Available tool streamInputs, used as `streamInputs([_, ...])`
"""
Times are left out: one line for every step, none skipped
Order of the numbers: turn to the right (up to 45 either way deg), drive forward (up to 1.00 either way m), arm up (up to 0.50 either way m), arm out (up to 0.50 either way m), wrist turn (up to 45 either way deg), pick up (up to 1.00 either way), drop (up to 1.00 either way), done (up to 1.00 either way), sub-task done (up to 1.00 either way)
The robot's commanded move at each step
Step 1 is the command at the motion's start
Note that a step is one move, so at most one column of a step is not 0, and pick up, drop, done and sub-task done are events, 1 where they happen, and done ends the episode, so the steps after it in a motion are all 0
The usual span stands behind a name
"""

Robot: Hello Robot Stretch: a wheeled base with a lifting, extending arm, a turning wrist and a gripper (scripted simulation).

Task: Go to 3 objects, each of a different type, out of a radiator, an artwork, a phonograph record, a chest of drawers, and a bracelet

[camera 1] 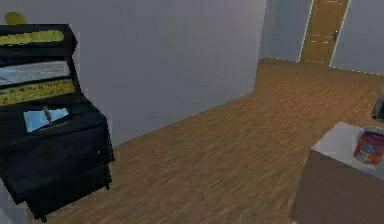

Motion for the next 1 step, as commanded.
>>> streamInputs([0.0,1.0,0.0,0.0,0.0,0.0,0.0,0.0,0.0])
